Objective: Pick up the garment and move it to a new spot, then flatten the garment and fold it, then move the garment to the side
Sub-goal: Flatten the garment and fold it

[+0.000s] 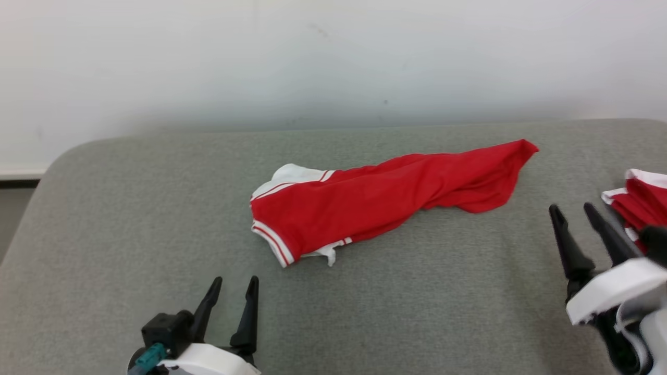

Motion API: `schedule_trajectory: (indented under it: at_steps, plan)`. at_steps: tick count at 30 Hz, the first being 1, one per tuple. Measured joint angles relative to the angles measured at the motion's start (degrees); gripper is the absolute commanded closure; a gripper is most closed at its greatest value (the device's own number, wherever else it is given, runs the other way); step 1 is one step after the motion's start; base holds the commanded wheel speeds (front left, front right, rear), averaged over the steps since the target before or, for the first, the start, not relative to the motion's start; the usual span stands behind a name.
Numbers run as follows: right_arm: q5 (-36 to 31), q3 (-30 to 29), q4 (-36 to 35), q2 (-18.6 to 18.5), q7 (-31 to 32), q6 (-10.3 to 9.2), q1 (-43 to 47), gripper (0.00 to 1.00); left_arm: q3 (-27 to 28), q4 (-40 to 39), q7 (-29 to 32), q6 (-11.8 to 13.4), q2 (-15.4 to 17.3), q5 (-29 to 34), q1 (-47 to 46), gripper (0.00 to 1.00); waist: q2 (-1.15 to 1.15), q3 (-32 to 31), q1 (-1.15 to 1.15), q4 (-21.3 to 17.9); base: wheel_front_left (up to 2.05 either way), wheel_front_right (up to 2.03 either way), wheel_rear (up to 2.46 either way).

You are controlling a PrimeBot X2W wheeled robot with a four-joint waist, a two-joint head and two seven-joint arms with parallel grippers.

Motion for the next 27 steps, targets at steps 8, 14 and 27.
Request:
schedule_trajectory:
  at_steps: [8, 14, 27]
  plan:
    - [-6.5, -2.5, -10.3, 3.8, -9.9, 0.00, 13.0, 0.00, 1.5, -0.6, 0.0, 0.3, 0.3, -1.4, 1.7, 0.00, 0.00, -1.3, 0.00, -3.8, 0.00, 0.00, 0.00]
    - [-8.9, -6.0, -14.3, 7.6, -11.0, 0.00, 17.7, 0.00, 0.0, 0.8, -0.1, -0.6, 0.4, -1.8, 1.9, 0.00, 0.00, -0.9, 0.00, -5.2, 0.00, 0.00, 0.00]
    - [-10.6, -4.5, -15.3, 9.8, -11.2, 0.00, 15.9, 0.00, -2.5, 14.7, 3.9, -1.8, 3.4, -5.4, -9.6, 0.00, 0.00, 2.1, 0.00, -9.2, 0.00, 0.00, 0.00]
